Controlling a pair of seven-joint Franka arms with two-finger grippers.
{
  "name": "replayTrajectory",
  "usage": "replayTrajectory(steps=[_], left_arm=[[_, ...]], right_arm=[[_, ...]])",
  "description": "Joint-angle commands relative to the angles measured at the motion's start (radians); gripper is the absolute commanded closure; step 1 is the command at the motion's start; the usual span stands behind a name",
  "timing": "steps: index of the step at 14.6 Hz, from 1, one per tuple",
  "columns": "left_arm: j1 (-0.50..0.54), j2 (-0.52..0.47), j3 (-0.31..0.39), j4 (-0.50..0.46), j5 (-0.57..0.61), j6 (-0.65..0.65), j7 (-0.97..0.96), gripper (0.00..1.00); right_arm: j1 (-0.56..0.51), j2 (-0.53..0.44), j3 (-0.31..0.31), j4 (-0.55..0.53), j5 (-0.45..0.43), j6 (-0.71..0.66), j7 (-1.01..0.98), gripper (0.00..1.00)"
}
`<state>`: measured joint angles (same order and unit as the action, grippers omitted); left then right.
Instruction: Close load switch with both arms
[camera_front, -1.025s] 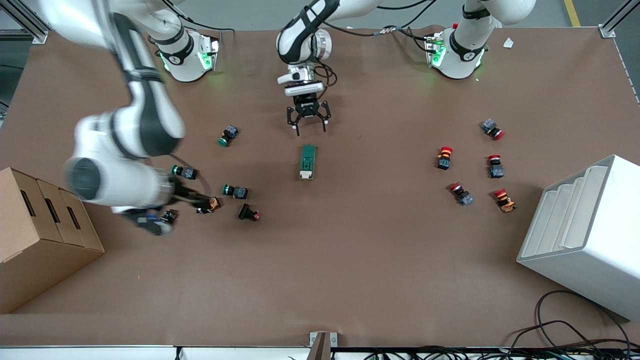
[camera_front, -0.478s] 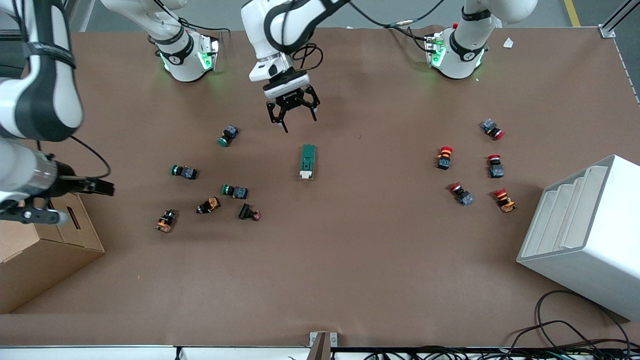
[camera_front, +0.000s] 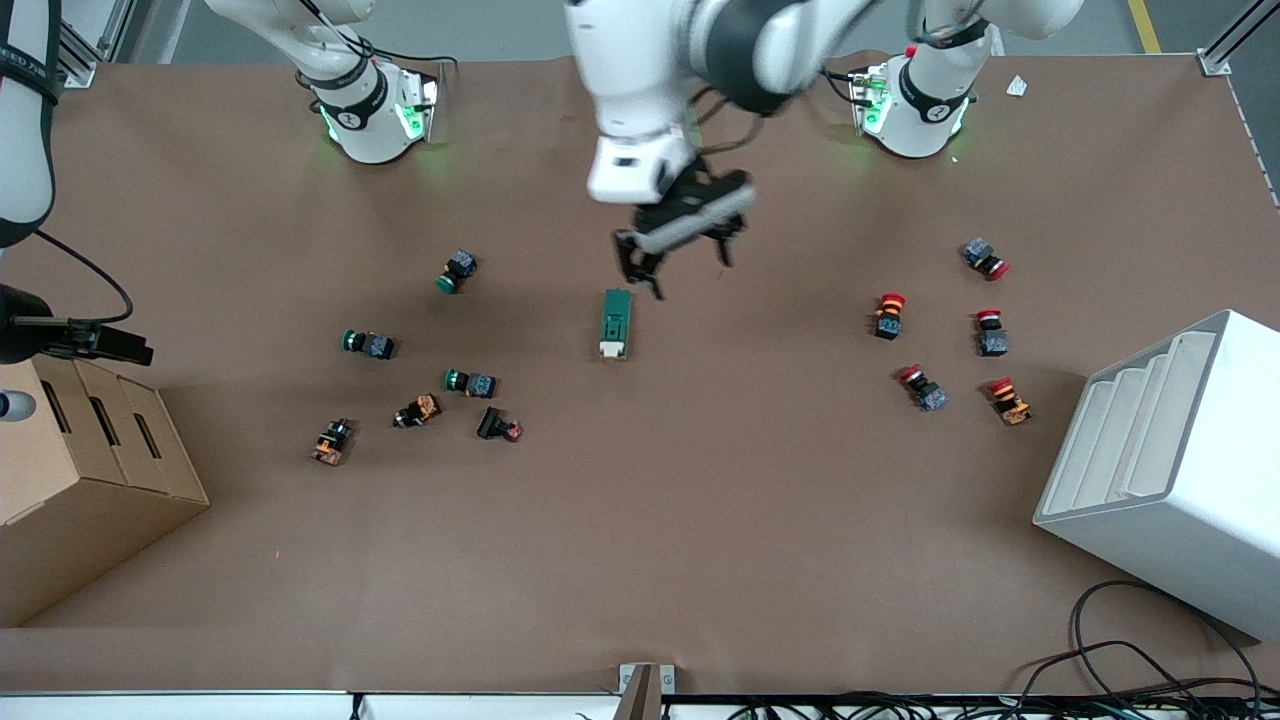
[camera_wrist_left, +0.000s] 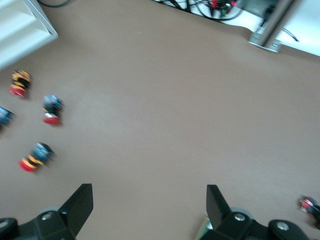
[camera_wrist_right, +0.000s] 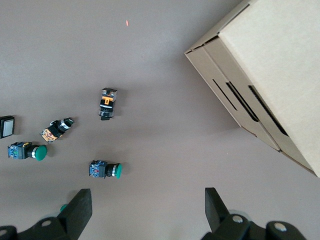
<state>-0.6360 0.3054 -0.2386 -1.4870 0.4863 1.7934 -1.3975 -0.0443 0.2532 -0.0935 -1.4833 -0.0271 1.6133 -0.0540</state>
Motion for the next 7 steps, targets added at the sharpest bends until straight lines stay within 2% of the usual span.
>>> replayTrajectory(steps=[1,3,7], left_arm=[[0.109,-0.049,-0.011,-0.006,-0.061,-0.052,0.176,0.0],[0.211,-0.058,-0.019,0.036,-0.119,-0.086,0.315,0.0],[0.33,-0.08,-0.019,0.054,-0.176,-0.106,0.509,0.0]], right_arm=[[-0.003,-0.005,0.017,0.021,-0.002,-0.012,-0.001,0.0],[0.0,-0.005,0.018,0.046,-0.005,-0.022,-0.007,0.0],[0.004,-0.005,0.023,0.135,-0.02,-0.171,-0.007,0.0]])
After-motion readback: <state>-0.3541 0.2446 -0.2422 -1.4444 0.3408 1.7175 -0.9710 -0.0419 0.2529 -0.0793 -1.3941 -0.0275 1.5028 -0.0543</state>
